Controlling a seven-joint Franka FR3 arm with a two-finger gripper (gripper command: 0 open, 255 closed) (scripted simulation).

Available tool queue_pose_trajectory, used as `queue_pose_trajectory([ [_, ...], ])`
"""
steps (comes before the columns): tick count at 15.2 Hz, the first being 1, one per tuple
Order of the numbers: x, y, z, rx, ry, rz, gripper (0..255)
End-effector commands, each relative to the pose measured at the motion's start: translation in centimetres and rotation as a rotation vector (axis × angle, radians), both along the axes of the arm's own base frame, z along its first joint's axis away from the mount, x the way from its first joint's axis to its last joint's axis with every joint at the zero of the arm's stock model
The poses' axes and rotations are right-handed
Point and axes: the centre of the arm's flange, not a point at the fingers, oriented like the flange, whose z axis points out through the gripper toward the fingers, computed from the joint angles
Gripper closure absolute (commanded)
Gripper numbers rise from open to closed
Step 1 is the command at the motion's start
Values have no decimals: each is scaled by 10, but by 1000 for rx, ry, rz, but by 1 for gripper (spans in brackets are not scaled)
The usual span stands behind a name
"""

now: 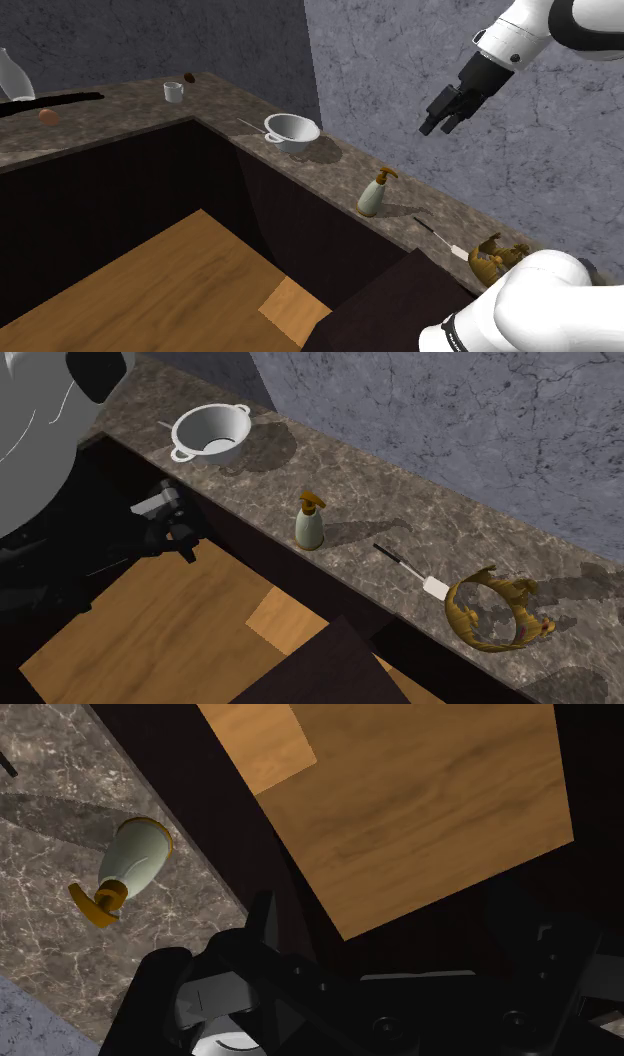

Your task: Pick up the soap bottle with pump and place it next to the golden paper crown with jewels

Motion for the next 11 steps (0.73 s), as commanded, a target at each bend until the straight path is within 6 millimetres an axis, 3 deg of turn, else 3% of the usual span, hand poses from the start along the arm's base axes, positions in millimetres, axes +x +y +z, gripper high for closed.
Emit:
queue_pose_trajectory([
  [1,0,0,0,0,0,0,0],
  [11,55,-87,-84,-5,31,23,0],
])
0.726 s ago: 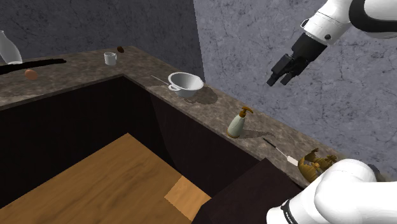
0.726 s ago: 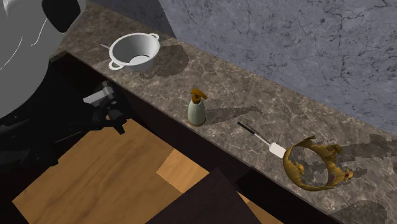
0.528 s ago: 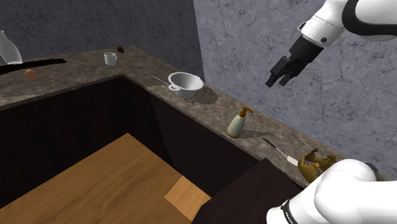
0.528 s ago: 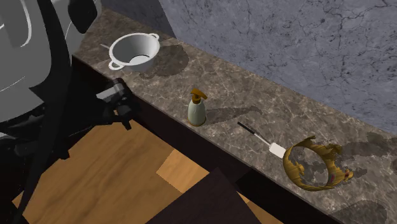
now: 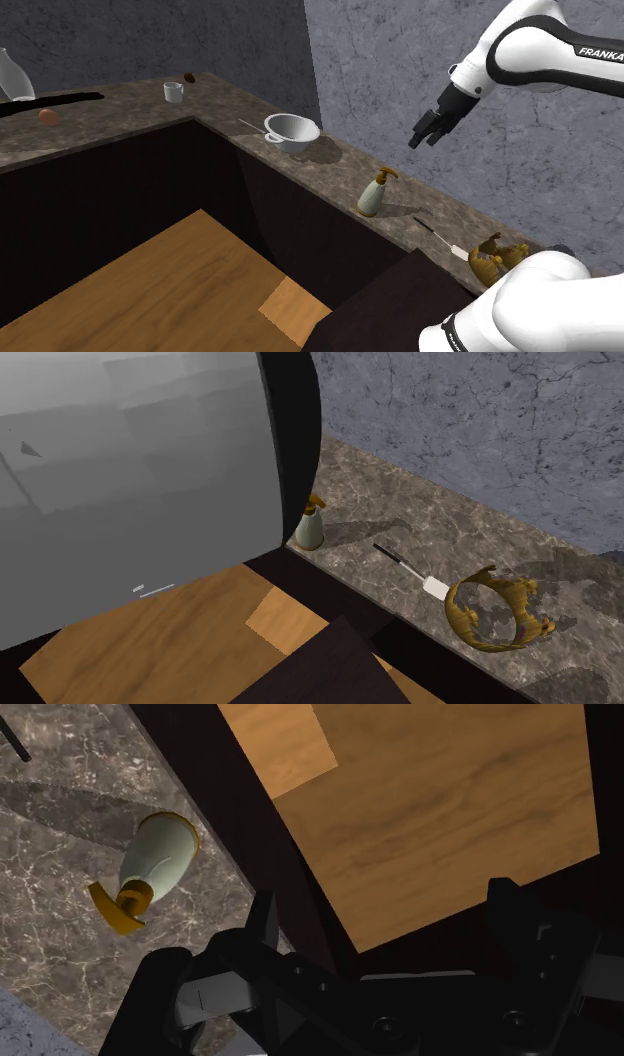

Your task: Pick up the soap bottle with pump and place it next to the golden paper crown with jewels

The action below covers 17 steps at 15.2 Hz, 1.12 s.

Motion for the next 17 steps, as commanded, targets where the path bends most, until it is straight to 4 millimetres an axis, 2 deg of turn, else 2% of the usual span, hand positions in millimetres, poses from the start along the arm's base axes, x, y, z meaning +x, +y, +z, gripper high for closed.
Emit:
queue_pose_trajectory([
  [1,15,-17,-18,-2,5,5,0],
  [17,101,-155,-155,-10,55,41,0],
])
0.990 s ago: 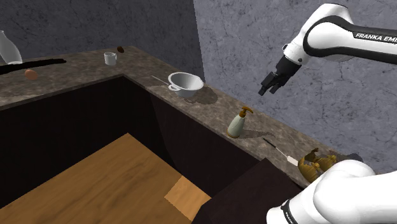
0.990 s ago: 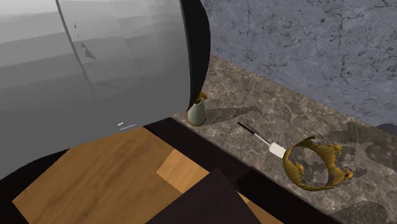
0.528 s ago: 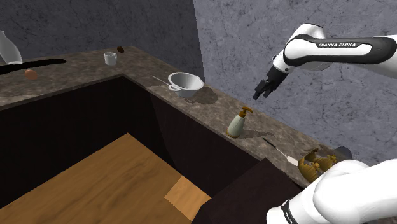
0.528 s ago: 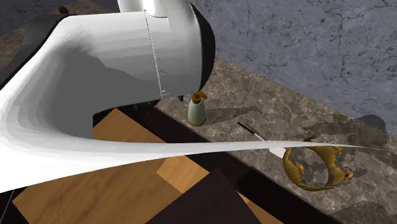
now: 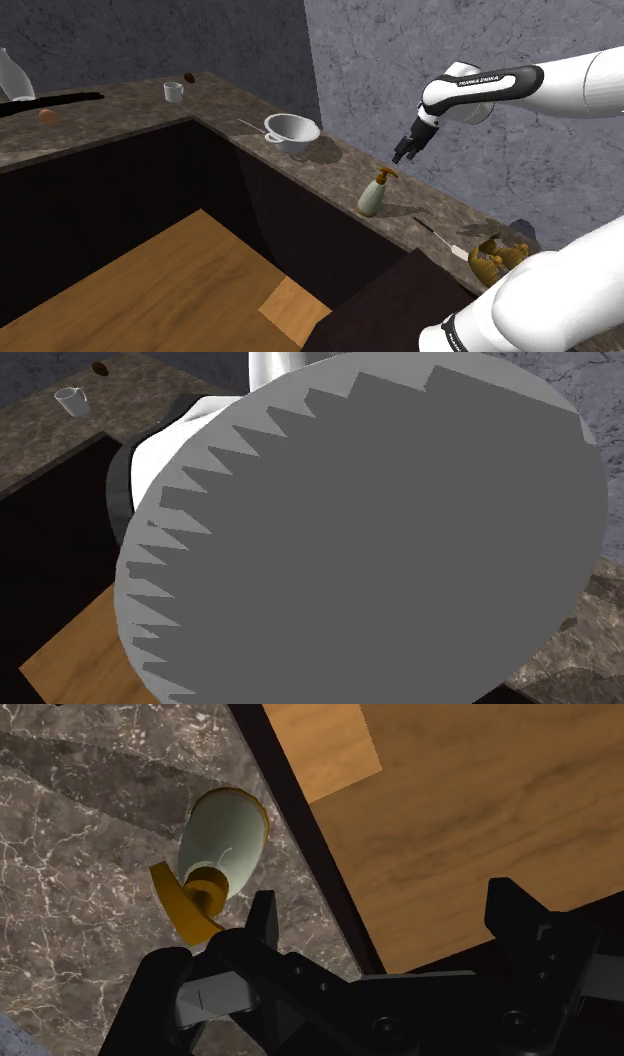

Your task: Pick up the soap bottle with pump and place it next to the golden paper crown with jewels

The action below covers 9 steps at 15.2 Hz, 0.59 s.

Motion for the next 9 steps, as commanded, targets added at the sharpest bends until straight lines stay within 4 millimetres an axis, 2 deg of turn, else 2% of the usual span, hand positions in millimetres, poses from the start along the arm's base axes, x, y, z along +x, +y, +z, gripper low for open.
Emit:
queue_pose_trajectory([
  [1,11,-18,-19,-2,6,6,0],
  [9,53,-86,-89,-6,31,24,0],
])
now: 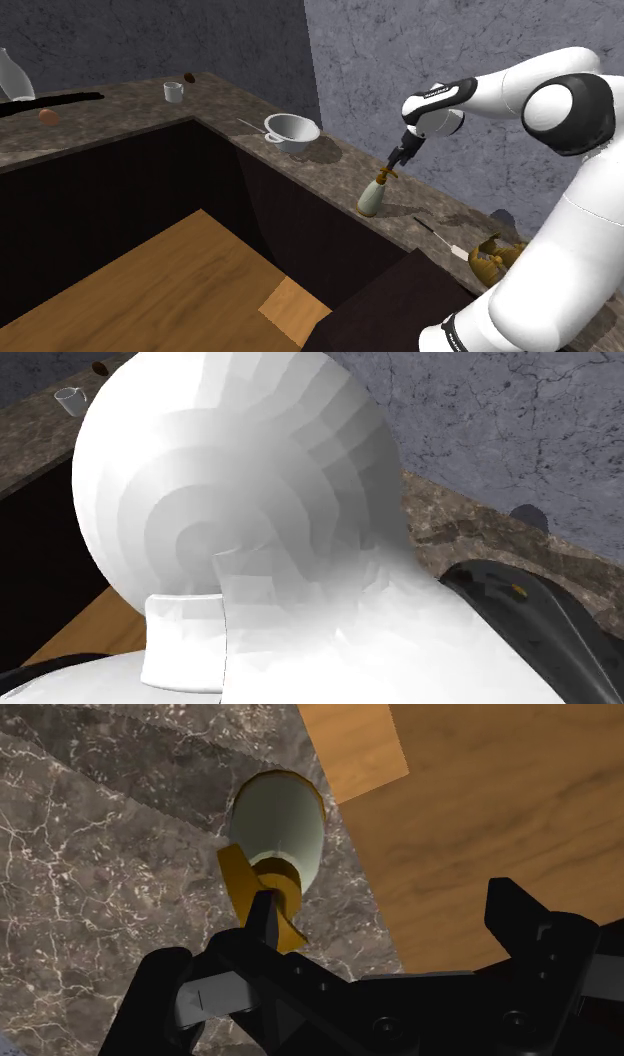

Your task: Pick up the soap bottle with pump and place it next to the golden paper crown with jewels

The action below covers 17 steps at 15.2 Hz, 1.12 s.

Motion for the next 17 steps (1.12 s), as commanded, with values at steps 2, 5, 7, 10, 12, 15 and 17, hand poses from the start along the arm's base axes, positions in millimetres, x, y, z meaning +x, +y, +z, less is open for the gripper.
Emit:
queue_pose_trajectory([
  [2,17,-29,-26,-1,9,8,0],
  [5,33,-55,-52,-3,18,15,0],
  [7,36,-59,-62,-3,20,16,0],
  [10,36,-58,-78,-3,20,16,0],
  [12,37,-58,-89,-3,20,16,0],
  [15,37,-57,-97,-3,20,16,0],
  [17,37,-57,-97,-3,20,16,0],
])
